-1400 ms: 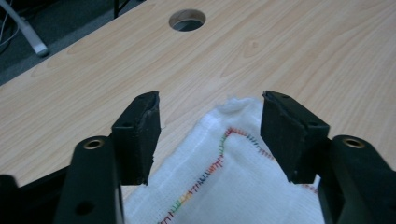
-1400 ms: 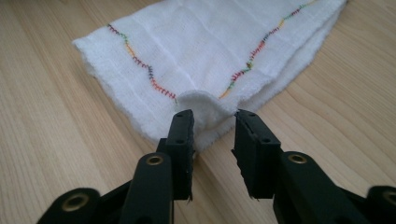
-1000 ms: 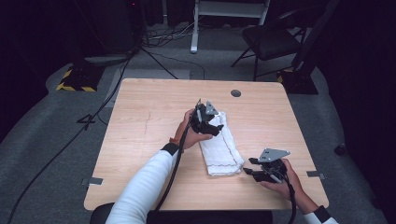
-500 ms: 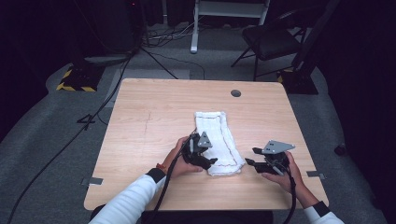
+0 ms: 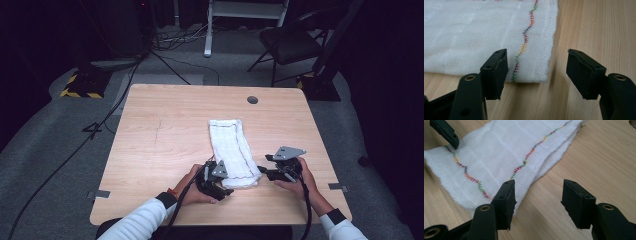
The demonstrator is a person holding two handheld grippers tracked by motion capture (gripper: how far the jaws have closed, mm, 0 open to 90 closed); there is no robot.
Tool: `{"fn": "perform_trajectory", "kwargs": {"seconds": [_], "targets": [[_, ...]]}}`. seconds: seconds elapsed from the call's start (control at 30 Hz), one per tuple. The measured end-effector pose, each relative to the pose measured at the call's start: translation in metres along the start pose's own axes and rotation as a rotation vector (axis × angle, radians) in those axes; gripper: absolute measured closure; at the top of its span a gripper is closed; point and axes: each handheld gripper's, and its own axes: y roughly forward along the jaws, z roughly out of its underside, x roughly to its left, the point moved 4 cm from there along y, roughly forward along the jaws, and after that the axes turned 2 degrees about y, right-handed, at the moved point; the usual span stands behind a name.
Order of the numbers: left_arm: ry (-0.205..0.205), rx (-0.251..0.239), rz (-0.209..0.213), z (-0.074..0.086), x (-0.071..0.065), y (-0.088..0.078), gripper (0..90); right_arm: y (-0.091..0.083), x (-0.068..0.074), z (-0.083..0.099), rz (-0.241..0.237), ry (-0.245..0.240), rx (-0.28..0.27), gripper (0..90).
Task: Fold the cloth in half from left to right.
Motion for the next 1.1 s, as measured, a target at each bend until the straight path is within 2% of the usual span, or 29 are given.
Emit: {"fn": "perform_trajectory", "kwargs": {"seconds": [0.1, 0.17, 0.23, 0.33, 0.43, 0.57, 0.63, 0.73, 1.1], "targets": [[0.022, 0.011, -0.039, 0.002, 0.001, -0.001, 46.0, -0.001, -0.001, 0.001, 0.007, -0.001, -0.001, 45.0], [0.036, 0.013, -0.045, 0.003, 0.002, -0.001, 51.9, -0.001, -0.002, 0.002, 0.009, 0.003, -0.001, 44.9], [0.037, 0.015, -0.055, 0.004, 0.003, -0.002, 57.3, -0.001, -0.003, 0.002, 0.014, 0.004, 0.000, 44.9], [0.005, 0.020, -0.053, 0.005, 0.006, -0.006, 65.2, -0.002, -0.003, 0.002, 0.014, 0.007, -0.001, 44.8], [-0.001, 0.029, -0.058, 0.008, 0.006, -0.011, 68.5, -0.002, -0.004, 0.002, 0.007, 0.011, 0.000, 44.7], [-0.001, 0.021, -0.068, 0.014, 0.006, -0.019, 76.7, -0.002, -0.005, 0.003, 0.006, 0.016, 0.000, 44.7], [0.014, 0.014, -0.060, 0.018, 0.004, -0.024, 80.7, -0.002, -0.006, 0.003, 0.007, 0.019, 0.000, 44.7], [0.022, 0.025, -0.056, 0.023, 0.000, -0.030, 82.0, -0.003, -0.006, 0.004, 0.008, 0.021, 0.001, 44.7], [-0.002, 0.038, -0.054, 0.043, -0.011, -0.046, 79.7, 0.002, -0.006, 0.001, -0.002, 0.030, 0.002, 44.6]]}}
